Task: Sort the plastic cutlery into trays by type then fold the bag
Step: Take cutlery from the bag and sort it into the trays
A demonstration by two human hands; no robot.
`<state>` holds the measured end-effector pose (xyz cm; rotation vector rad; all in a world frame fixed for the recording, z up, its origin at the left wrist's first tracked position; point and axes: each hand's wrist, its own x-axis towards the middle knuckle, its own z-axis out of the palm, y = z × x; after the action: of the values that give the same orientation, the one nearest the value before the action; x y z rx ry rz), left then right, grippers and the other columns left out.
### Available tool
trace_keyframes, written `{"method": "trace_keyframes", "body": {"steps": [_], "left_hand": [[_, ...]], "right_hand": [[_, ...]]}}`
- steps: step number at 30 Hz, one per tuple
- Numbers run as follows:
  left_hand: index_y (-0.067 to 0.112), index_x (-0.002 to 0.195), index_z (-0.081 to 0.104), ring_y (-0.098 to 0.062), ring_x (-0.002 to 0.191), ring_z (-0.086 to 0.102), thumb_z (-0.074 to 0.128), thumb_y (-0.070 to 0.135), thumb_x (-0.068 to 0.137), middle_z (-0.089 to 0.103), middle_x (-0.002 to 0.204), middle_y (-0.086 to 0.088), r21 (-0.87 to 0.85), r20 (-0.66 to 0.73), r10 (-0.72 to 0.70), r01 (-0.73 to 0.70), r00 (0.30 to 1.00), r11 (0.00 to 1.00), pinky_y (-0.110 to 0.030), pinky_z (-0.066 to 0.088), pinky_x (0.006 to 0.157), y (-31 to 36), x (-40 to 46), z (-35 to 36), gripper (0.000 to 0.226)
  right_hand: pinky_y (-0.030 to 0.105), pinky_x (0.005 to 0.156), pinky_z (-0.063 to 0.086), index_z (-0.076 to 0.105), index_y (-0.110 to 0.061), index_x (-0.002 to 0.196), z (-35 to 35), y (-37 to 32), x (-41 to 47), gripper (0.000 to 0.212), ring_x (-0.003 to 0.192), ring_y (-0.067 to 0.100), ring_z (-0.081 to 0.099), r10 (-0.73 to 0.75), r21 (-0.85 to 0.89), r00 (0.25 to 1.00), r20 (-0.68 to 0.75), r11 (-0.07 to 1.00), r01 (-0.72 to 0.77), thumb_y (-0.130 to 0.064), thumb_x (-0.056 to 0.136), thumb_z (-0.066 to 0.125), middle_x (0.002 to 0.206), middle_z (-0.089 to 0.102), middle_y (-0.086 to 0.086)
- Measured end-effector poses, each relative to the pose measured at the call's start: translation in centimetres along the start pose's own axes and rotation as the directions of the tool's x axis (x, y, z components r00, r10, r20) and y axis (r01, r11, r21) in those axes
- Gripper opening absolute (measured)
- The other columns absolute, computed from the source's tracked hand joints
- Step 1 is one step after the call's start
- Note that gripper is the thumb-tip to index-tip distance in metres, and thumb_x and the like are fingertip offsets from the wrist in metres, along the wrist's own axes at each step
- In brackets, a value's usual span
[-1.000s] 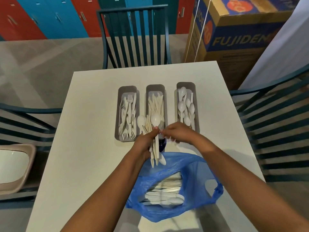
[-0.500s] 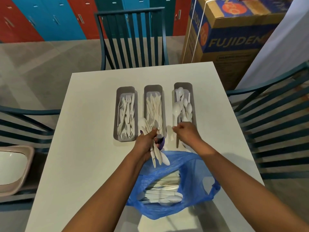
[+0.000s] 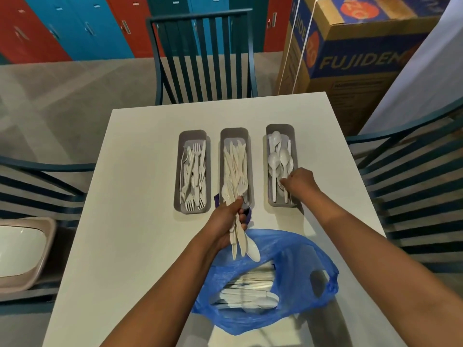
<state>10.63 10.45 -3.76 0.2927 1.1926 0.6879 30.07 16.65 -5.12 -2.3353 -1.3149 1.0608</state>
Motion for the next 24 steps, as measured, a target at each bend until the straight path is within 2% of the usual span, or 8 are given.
{"method": "trace_keyframes", "body": {"steps": [3,5,9,11,13,18,22,24], "left_hand": [[0.012,0.076,0.048,-0.006,0.033,0.043,0.048,0.023,0.098,0.044,0.044,0.003,-0.001,-0.006,-0.007,0.007,1.000,1.000,-0.013,0.035,0.035,0.1,0.2,-0.4,0.024],[0.012,0.076,0.048,-0.006,0.033,0.043,0.049,0.023,0.097,0.044,0.042,0.003,-0.019,-0.011,-0.010,0.009,1.000,1.000,-0.014,0.037,0.035,0.2,0.2,-0.4,0.024],[0.013,0.071,0.046,-0.007,0.030,0.040,0.048,0.023,0.097,0.042,0.039,0.003,-0.059,0.010,-0.020,0.021,1.000,0.998,-0.013,0.035,0.034,0.7,0.3,-0.3,0.029],[0.013,0.070,0.047,-0.006,0.030,0.040,0.048,0.025,0.097,0.041,0.039,0.004,-0.034,0.035,-0.030,0.031,0.999,0.999,-0.013,0.036,0.034,0.6,0.3,-0.2,0.030],[0.011,0.068,0.049,-0.005,0.031,0.040,0.049,0.025,0.097,0.041,0.040,0.004,0.002,0.060,-0.023,0.023,0.998,1.000,-0.014,0.036,0.033,0.2,0.2,0.0,0.032],[0.010,0.070,0.052,-0.007,0.038,0.041,0.050,0.028,0.096,0.043,0.050,-0.001,0.064,0.082,0.001,-0.006,0.997,0.998,-0.015,0.036,0.036,-0.6,0.1,0.4,0.033],[0.006,0.084,0.060,-0.014,0.047,0.051,0.051,0.035,0.095,0.052,0.054,-0.005,-0.025,0.026,0.036,-0.036,0.999,0.999,-0.022,0.046,0.045,-0.5,0.3,0.1,0.032],[0.000,0.114,0.057,-0.025,0.068,0.064,0.052,0.039,0.094,0.064,0.078,-0.015,-0.042,-0.049,0.051,-0.053,0.997,0.998,-0.031,0.054,0.059,-0.1,0.2,-0.2,0.045]], "right_hand": [[0.027,0.067,0.039,0.055,-0.002,0.084,0.0,0.0,-0.1,0.026,0.092,0.030,0.060,-0.004,-0.018,1.000,-0.016,1.000,0.003,-0.025,0.086,0.066,0.087,0.059,0.012],[0.027,0.070,0.039,0.055,-0.001,0.102,0.1,-0.3,-0.9,0.038,0.092,0.026,0.057,-0.048,0.012,0.998,-0.031,0.999,0.049,-0.031,0.084,0.068,0.095,0.057,0.012],[0.026,0.064,0.039,0.057,-0.003,0.079,1.2,-2.2,-3.5,0.035,0.072,0.019,0.051,-0.132,0.160,0.985,0.116,0.981,0.112,-0.037,0.087,0.063,0.076,0.055,0.014],[0.026,0.056,0.036,0.061,0.005,0.084,1.9,-2.9,-4.7,0.045,0.065,0.019,0.050,-0.137,0.231,0.961,0.242,0.970,0.080,-0.039,0.090,0.057,0.077,0.057,0.021],[0.024,0.051,0.037,0.063,-0.002,0.091,2.4,-3.6,-5.8,0.039,0.059,0.016,0.048,-0.104,0.315,0.926,0.362,0.949,-0.016,-0.039,0.093,0.053,0.078,0.059,0.009],[0.026,0.053,0.041,0.058,-0.012,0.081,3.6,-3.9,-7.1,0.031,0.060,0.017,0.050,-0.072,0.441,0.919,0.388,0.890,-0.116,-0.040,0.091,0.055,0.079,0.059,0.009],[0.024,0.050,0.041,0.059,-0.010,0.087,3.5,-3.4,-8.7,0.031,0.058,0.013,0.051,-0.133,0.440,0.915,0.382,0.897,-0.053,-0.041,0.088,0.061,0.075,0.060,0.004],[0.023,0.051,0.043,0.059,-0.012,0.084,3.6,-3.1,-9.7,0.026,0.058,0.011,0.052,-0.209,0.362,0.881,0.426,0.931,0.046,-0.037,0.085,0.065,0.072,0.061,0.002]]}}
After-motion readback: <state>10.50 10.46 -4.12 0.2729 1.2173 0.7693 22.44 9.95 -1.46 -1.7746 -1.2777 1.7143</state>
